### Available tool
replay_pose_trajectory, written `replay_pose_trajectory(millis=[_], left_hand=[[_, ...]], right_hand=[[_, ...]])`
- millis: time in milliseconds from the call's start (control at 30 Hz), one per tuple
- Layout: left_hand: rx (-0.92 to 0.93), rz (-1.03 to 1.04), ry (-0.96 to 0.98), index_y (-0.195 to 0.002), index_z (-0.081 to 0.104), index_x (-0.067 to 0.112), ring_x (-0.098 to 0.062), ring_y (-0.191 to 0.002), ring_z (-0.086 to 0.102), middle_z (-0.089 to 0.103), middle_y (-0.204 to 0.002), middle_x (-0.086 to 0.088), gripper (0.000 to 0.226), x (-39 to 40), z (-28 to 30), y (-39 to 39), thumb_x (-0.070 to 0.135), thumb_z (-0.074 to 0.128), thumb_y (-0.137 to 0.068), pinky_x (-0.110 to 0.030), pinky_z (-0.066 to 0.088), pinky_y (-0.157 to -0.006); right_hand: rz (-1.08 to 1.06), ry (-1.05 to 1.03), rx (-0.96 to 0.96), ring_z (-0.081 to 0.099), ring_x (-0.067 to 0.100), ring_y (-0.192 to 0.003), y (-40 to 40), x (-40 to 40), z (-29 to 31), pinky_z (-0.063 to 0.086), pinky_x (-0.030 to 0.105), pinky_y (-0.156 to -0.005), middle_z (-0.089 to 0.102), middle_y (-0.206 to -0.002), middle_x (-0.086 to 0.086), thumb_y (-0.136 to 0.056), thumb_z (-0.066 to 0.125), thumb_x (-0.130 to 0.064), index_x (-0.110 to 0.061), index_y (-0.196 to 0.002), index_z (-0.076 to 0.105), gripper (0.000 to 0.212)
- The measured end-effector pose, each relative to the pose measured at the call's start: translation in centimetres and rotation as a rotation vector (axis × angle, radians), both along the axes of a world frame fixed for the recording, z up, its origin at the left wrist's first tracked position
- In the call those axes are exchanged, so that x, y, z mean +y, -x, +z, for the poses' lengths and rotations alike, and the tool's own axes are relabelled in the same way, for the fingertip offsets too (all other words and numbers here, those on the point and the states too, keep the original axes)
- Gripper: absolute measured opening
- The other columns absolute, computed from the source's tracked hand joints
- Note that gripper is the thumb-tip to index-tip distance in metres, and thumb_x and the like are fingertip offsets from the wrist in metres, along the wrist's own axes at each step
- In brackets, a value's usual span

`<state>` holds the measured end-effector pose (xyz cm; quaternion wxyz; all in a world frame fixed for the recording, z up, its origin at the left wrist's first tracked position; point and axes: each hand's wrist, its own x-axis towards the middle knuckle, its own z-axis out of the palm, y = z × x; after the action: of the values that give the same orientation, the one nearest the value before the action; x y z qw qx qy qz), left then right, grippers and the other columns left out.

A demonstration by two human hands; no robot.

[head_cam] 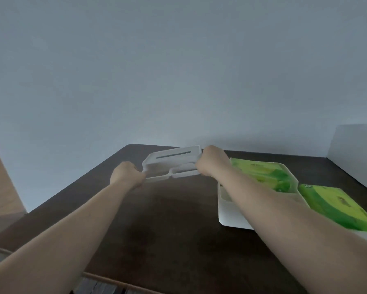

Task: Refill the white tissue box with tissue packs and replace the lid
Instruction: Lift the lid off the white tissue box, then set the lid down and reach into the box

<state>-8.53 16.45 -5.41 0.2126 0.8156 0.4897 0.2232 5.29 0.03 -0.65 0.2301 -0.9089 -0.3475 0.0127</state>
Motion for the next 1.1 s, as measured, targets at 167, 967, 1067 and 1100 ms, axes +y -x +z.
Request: replay_pose_trajectory(millis=[167, 967, 1067, 1100], left_hand=[[0.13, -0.018, 0.047, -0.057, 0.066, 0.007, -0.024, -0.055, 0.055, 0.058, -0.05, -0.002, 0.024, 1.3, -1.5, 0.9, 0.013, 0.054, -0.076, -0.023, 0.036, -0.047], [0.133, -0.173, -0.121, -0.088, 0.067, 0.014, -0.023, -0.079, 0.057, 0.068, -0.088, -0.004, 0.022, -3.6, -2.0, -1.8, 0.019, 0.046, -0.087, -0.029, 0.044, -0.066], [0.063, -0.233, -0.12, -0.092, 0.068, 0.013, -0.023, -0.085, 0.062, 0.071, -0.089, -0.001, 0.025, -6.9, -0.6, -3.6, 0.022, 0.045, -0.088, -0.031, 0.052, -0.075], [0.031, -0.251, -0.109, -0.096, 0.068, 0.015, -0.022, -0.089, 0.063, 0.07, -0.091, 0.002, 0.025, -8.0, -0.2, -4.3, 0.026, 0.046, -0.09, -0.031, 0.052, -0.076]], right_hand=[[0.044, 0.292, -0.018, 0.062, 0.028, -0.084, 1.2, 2.3, -1.4, 0.045, 0.029, -0.073, 0.068, -0.097, 0.012, -0.086, 0.054, -0.006, -0.003, -0.098, 0.066, 0.017], [0.032, 0.063, -0.006, 0.06, 0.027, -0.051, -0.7, -2.9, -1.5, 0.057, 0.031, -0.066, 0.062, -0.053, 0.007, -0.083, 0.045, -0.011, -0.009, -0.053, 0.051, 0.031], [-0.033, -0.051, -0.142, 0.055, 0.027, -0.067, -1.8, -6.6, -1.0, 0.042, 0.028, -0.056, 0.054, -0.063, 0.002, -0.09, 0.044, -0.022, -0.014, -0.062, 0.048, 0.029], [-0.071, -0.085, -0.179, 0.056, 0.026, -0.071, -2.1, -8.1, -0.8, 0.041, 0.029, -0.058, 0.054, -0.067, 0.001, -0.091, 0.043, -0.024, -0.014, -0.069, 0.051, 0.026]])
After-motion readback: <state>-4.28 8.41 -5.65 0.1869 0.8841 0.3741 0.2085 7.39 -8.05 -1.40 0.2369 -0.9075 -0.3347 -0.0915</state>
